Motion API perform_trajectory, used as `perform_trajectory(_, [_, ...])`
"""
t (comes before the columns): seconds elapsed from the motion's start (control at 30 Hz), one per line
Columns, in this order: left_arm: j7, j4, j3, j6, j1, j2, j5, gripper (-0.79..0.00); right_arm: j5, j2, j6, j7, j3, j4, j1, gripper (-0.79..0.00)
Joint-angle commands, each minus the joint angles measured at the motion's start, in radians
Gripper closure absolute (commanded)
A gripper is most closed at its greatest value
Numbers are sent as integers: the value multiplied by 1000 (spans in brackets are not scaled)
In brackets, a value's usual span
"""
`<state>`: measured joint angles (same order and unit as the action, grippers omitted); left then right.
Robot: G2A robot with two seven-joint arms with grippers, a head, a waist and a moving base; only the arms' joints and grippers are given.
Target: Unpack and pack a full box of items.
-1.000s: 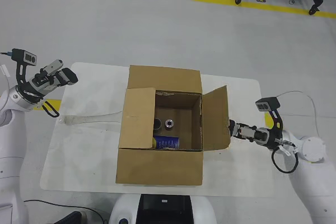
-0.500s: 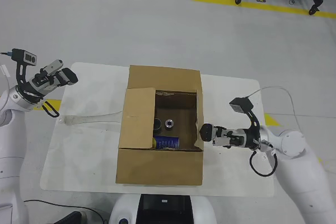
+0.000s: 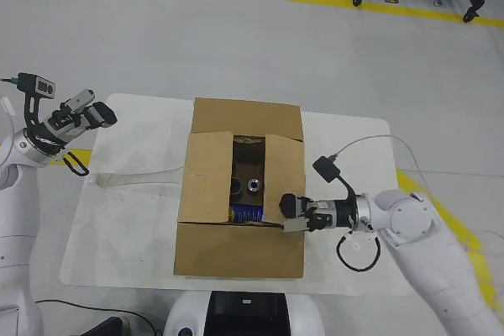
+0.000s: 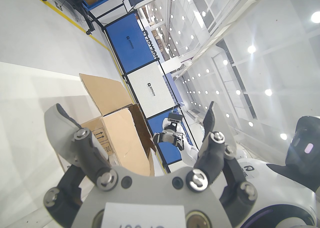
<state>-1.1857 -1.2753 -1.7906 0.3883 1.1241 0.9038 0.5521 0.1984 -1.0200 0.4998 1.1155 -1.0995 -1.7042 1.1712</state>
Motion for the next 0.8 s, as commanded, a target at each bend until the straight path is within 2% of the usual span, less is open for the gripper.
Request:
perform_trajectory(0.0, [0, 0, 0, 0, 0, 0, 0, -785, -23, -2, -4, -12, 14, -5, 1, -785])
perform_trajectory(0.37, [0, 0, 0, 0, 0, 0, 0, -785, -51, -2, -14, -29, 34, -12, -5, -785])
perform_trajectory(0.77, [0, 0, 0, 0, 0, 0, 0, -785, 120, 44, -1, 55, -170, -40, 119, -785])
